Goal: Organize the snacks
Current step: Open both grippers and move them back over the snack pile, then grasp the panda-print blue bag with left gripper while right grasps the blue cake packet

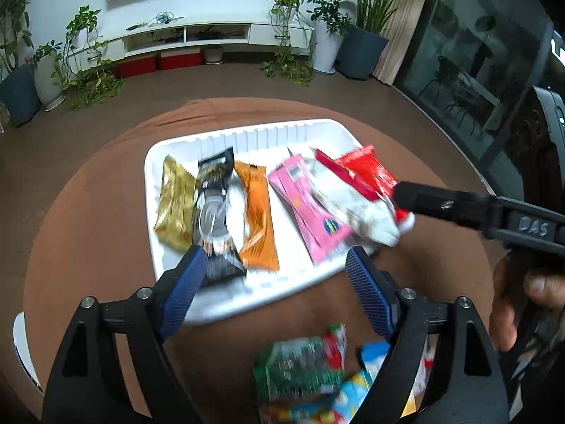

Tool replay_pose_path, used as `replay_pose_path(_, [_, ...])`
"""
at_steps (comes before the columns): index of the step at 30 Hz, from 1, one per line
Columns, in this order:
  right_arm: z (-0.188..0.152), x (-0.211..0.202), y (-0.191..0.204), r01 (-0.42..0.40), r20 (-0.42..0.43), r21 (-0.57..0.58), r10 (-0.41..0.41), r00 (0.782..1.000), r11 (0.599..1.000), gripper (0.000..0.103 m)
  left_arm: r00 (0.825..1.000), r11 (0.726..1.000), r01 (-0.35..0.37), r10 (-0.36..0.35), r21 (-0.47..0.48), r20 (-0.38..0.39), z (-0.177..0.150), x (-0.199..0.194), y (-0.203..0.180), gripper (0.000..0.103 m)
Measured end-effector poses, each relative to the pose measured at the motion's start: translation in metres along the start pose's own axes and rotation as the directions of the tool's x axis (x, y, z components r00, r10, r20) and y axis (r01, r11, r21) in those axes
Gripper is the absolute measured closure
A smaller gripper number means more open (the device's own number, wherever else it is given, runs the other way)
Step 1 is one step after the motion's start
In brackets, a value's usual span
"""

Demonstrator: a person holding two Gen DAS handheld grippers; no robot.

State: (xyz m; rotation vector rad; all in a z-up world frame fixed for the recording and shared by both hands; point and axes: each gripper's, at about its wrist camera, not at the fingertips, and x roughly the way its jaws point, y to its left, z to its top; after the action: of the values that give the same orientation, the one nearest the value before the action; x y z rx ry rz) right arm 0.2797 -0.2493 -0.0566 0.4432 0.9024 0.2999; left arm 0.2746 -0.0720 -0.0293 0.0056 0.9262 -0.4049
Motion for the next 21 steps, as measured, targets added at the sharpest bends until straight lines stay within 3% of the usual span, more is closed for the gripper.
replay_pose_path(3, [-0.022,-0.031,0.0,0.004,0.032,-0.031,-0.003,0.999,1.0,0.023,1.0,1.0,0.018,-0.018,-0.003,0.005,-0.023,-0.023,-0.002,0.014])
replay_pose_path(8, [-0.067,-0.068,-0.009,0.036,0.069,-0.042,-0.033,0.997,0.998,0.019,0.999,0.998,0.045,-0.044,-0.048,0.011,-0.072,-0.053,0.0,0.014])
replay_pose_path(14, [-0.136,-0.078,-0.011,0.025,-0.006,-0.02,-0.025,1.0,0.999,0.019,0.998,0.998,0.054,-0.054,-0.02,-0.015,-0.137,-0.067,-0.008,0.014])
replay_pose_path(19, [-0.168,-0.066,0.012,-0.033,-0.093,-0.025,0.031,0.995,0.999,0.028,0.996,0.992,0.09,-0.089,0.094,-0.013,-0.161,-0.082,-0.021,0.014])
replay_pose_path(21, [-0.172,-0.06,0.023,-0.036,-0.114,-0.054,0.03,0.993,0.998,0.038,0.997,0.981,0.082,-0.081,0.176,-0.012,-0.166,-0.088,-0.032,0.014])
